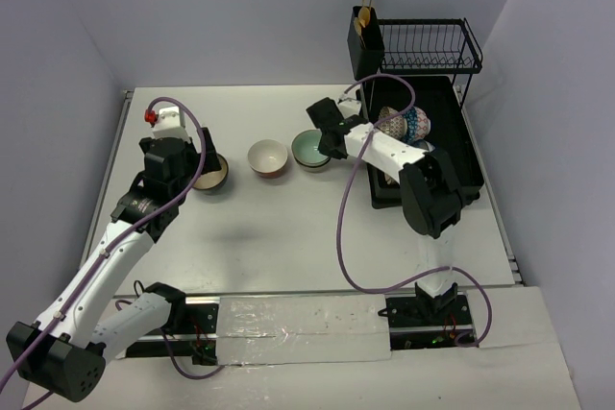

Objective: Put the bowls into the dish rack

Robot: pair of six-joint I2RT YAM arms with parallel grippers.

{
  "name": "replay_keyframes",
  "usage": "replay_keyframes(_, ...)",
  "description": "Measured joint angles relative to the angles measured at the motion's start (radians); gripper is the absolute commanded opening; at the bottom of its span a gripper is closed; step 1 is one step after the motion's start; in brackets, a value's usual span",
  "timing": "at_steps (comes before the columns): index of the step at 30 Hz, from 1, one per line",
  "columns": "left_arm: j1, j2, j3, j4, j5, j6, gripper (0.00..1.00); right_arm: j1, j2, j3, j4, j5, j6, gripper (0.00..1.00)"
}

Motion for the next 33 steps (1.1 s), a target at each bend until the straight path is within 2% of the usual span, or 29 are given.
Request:
replay_keyframes(1,0.000,0.000,0.000,0.000,0.000,0.000,0.99,0.000,-0.002,0.000,0.000,0.002,0.000,0.06)
replay_keyframes(4,0.000,0.000,0.000,0.000,0.000,0.000,0.99,0.000,-0.011,0.000,-0.001,0.005,-0.006,0.00)
replay_keyframes(14,0.000,0.000,0.000,0.000,0.002,0.000,0.99,0.026,-0.117,-0.045,0.011,0.046,-0.099,0.00)
replay_keyframes(20,0.001,0.000,0.000,0.000,0.002,0.000,0.99,0.043,-0.326,-0.090,0.043,0.112,-0.229,0.00)
replay_keyframes(25,0.003,0.000,0.000,0.000,0.000,0.000,0.99,0.042,-0.546,-0.174,0.138,0.273,-0.381,0.00)
replay_keyframes(29,0.003,0.008,0.000,0.001,0.000,0.000,0.99,-0.023,-0.687,-0.286,0.240,0.406,-0.521,0.00)
replay_keyframes(33,0.003,0.016,0.000,-0.001,0.000,0.000,0.99,-0.174,-0.800,-0.465,0.367,0.434,-0.671,0.00)
